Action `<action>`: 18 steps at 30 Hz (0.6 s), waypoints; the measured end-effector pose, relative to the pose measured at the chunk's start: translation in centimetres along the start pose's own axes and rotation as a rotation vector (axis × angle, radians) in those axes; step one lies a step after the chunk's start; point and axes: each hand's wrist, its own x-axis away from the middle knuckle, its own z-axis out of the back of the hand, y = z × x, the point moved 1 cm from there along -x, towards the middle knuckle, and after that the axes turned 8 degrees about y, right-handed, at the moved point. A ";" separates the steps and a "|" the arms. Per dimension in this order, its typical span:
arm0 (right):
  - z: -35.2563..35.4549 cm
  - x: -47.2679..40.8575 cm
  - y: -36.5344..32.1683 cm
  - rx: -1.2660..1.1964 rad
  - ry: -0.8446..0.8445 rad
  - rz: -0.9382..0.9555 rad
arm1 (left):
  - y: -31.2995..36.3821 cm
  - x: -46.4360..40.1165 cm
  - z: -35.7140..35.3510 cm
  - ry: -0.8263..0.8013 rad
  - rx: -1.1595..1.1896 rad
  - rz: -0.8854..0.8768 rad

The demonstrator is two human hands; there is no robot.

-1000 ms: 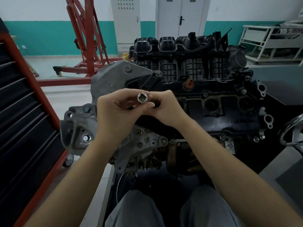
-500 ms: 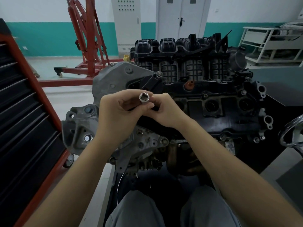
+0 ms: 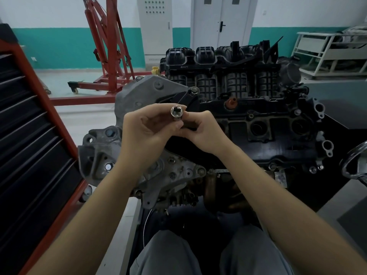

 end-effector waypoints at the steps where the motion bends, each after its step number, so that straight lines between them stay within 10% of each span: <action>1: 0.0 0.0 0.0 0.000 0.007 -0.007 | 0.0 0.0 0.0 -0.006 0.000 0.004; 18: 0.1 -0.1 -0.4 -0.004 0.008 0.030 | 0.2 0.4 -0.4 0.081 -0.160 -0.052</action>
